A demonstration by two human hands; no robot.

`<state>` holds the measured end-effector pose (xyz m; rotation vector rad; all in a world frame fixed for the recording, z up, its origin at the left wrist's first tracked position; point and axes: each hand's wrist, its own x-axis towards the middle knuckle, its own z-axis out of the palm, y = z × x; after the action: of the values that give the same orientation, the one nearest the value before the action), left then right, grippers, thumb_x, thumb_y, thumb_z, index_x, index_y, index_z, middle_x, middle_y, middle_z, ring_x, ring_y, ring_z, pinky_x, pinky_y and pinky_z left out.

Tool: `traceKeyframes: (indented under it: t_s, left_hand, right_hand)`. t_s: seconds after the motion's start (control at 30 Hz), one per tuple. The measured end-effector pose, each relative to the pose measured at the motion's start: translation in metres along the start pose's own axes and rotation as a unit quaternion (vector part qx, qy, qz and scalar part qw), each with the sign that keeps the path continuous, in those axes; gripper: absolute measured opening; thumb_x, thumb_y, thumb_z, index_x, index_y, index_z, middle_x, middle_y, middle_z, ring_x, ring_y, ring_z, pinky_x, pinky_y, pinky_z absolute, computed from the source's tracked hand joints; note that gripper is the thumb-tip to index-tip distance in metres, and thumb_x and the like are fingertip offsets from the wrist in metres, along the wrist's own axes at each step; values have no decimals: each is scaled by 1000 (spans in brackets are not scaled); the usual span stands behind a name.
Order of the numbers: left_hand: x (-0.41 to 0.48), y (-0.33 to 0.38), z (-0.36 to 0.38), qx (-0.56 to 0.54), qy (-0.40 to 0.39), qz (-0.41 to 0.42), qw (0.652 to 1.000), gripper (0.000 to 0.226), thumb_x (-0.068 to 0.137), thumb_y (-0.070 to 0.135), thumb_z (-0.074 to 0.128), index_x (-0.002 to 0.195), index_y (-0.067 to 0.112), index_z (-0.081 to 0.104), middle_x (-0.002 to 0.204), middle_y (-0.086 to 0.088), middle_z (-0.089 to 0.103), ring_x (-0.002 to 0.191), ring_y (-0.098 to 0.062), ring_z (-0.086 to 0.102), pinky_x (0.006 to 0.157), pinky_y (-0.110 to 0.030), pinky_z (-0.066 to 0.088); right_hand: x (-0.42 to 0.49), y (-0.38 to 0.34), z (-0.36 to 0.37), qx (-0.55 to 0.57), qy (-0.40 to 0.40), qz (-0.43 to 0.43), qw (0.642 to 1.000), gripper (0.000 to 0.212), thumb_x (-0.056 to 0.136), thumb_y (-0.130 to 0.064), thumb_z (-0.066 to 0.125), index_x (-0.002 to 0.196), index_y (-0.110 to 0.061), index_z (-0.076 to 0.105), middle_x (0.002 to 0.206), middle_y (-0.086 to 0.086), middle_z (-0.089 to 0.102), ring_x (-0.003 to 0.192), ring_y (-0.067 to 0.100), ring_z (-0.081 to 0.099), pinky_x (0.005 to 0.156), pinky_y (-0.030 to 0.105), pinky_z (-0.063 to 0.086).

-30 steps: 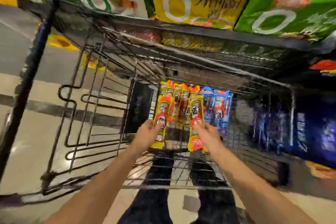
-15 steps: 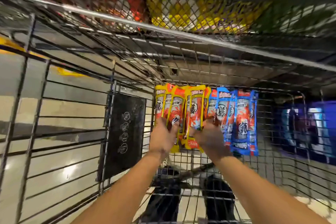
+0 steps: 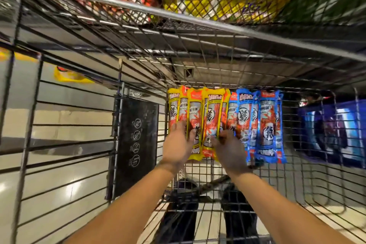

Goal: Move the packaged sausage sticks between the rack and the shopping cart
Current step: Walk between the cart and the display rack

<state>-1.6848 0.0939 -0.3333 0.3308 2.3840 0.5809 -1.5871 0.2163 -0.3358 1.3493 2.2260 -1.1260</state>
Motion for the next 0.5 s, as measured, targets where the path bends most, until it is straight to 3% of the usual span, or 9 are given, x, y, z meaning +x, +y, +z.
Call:
traceKeyframes:
  t_s: [0.07, 0.17, 0.2, 0.3, 0.43, 0.5]
  left_hand:
    - [-8, -2, -12, -18, -5, 6, 1000, 43, 99, 41, 44, 135, 16, 46, 132, -2, 56, 113, -19, 58, 94, -30, 48]
    - [-25, -1, -34, -51, -42, -5, 998, 38, 100, 36, 46, 133, 16, 46, 126, 3, 59, 84, -8, 64, 68, -9, 49]
    - [-32, 2, -44, -58, -58, -8, 997, 36, 100, 34, 47, 133, 19, 46, 124, 3, 60, 83, -8, 65, 68, -11, 51]
    - [-45, 15, -71, -67, -106, -9, 992, 27, 99, 32, 48, 125, 27, 49, 119, 1, 66, 97, -18, 66, 90, -37, 54]
    - [-81, 43, -100, -58, -169, -11, 984, 20, 95, 29, 52, 111, 19, 60, 103, -10, 70, 89, -29, 69, 80, -45, 57]
    - [-103, 61, -111, -72, -194, -29, 978, 17, 96, 28, 53, 107, 17, 59, 97, -8, 70, 78, -28, 71, 68, -40, 59]
  right_hand:
    - [-5, 0, -10, 11, -20, 15, 1000, 35, 95, -43, 55, 114, -15, 58, 94, 6, 70, 85, 27, 65, 77, 39, 53]
    - [-25, -4, -31, 38, -41, 62, 996, 27, 96, -36, 56, 108, -14, 63, 102, 8, 69, 98, 29, 64, 85, 36, 50]
    - [-34, -6, -39, 65, -43, 73, 994, 22, 95, -33, 58, 103, -15, 65, 101, 7, 70, 99, 28, 65, 85, 34, 50]
    - [-64, -16, -74, 144, -58, 80, 985, 7, 93, -26, 60, 98, -24, 65, 84, -7, 66, 83, 18, 66, 63, 23, 47]
    - [-114, -15, -130, 200, -60, 109, 972, 18, 87, -46, 64, 86, -28, 60, 93, -1, 68, 72, 19, 64, 64, 35, 52]
    - [-141, -6, -159, 200, -45, 110, 973, 29, 78, -56, 63, 83, -27, 62, 87, -1, 69, 70, 21, 66, 66, 42, 53]
